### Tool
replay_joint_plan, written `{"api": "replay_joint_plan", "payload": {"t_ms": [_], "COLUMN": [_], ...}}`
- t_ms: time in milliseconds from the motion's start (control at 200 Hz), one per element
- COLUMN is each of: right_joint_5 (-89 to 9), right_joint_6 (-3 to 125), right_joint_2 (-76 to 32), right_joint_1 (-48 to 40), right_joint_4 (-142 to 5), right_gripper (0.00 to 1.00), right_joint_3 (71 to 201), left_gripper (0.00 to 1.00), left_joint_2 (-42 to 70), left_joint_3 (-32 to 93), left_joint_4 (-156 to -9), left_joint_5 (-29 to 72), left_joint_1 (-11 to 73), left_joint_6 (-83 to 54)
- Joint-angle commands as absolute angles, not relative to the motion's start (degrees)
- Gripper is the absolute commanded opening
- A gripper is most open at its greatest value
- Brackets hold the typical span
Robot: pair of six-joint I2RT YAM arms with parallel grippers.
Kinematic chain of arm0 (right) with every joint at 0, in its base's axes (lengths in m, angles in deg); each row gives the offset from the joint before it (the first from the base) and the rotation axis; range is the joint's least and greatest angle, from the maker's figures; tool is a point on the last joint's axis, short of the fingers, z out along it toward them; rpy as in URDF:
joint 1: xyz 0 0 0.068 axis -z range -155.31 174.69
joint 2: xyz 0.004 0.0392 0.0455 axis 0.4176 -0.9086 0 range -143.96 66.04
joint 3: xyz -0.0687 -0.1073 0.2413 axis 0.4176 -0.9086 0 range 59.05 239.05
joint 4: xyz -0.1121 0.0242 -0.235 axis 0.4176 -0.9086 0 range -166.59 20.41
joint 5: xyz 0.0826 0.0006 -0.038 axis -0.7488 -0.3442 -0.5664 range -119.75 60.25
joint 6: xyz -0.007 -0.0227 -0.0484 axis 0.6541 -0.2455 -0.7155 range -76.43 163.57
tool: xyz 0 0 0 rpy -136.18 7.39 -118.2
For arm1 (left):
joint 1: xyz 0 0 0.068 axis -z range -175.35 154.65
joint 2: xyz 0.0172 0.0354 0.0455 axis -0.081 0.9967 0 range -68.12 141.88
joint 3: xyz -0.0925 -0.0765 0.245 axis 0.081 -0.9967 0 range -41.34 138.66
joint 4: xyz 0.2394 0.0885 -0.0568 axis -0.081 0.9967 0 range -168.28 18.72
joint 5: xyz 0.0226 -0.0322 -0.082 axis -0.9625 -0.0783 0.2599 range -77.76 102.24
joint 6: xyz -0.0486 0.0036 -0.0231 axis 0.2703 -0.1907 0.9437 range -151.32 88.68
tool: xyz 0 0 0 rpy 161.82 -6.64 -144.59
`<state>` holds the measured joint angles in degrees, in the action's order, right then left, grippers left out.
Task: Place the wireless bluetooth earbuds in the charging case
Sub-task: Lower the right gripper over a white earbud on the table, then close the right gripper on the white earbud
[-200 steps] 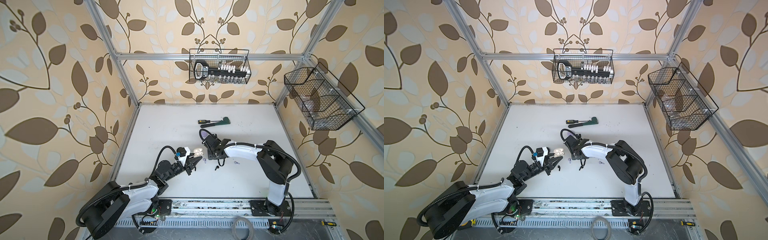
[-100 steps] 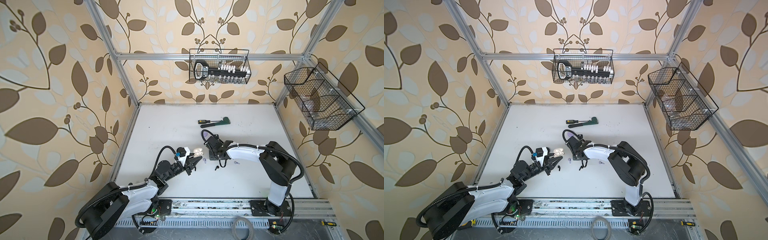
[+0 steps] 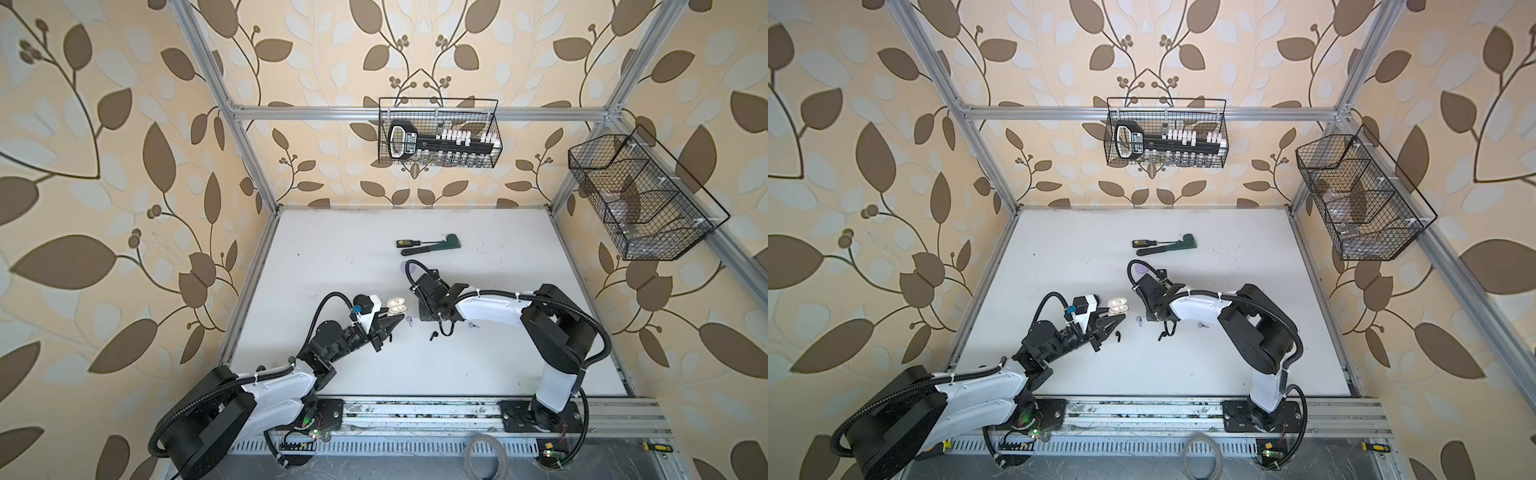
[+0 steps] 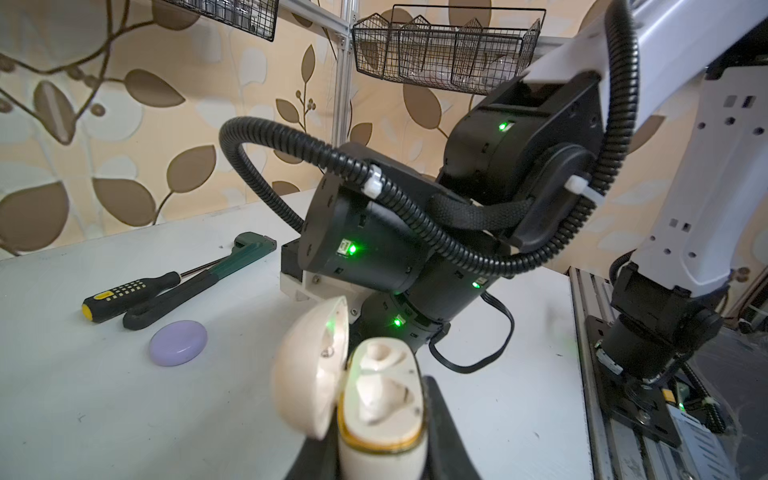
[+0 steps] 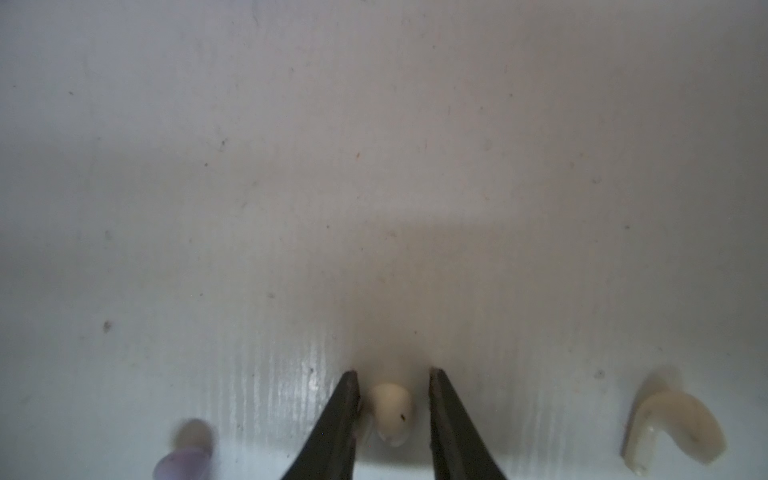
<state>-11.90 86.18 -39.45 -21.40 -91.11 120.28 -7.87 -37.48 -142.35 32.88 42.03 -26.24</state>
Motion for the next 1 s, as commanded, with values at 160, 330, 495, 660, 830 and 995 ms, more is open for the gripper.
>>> {"api": "replay_joint_plan", "payload": {"t_ms": [160,330,495,660,830,995], "right_joint_5": [-13.01,-13.14,-13.15,-13.66,-14.08,-14.71], "right_joint_6": [87.66,87.69,87.69,87.67,88.16,89.24], "right_joint_2": [-39.13,-39.34,-39.41,-40.37,-40.86,-40.35], "right_joint_1": [-21.15,-21.15,-21.11,-21.13,-21.11,-21.19], "right_joint_4": [-93.61,-93.32,-93.06,-92.4,-91.33,-89.01], "right_gripper": [0.3,0.3,0.29,0.27,0.24,0.22], "right_joint_3": [115.56,115.29,115.13,115.28,114.86,113.51], "left_gripper": [0.0,0.0,0.0,0.0,0.0,0.0], "left_joint_2": [-9.32,-9.41,-9.47,-9.98,-10.11,-10.2], "left_joint_3": [-36.26,-36.16,-36.15,-36.2,-36.14,-36.1], "left_joint_4": [-144.47,-144.21,-144.13,-143.63,-143.49,-143.58], "left_joint_5": [34.21,34.3,34.38,34.38,34.69,34.89], "left_joint_1": [41.54,41.55,41.59,41.55,41.56,41.62], "left_joint_6": [-27.37,-27.45,-27.54,-27.71,-27.81,-27.81]}}
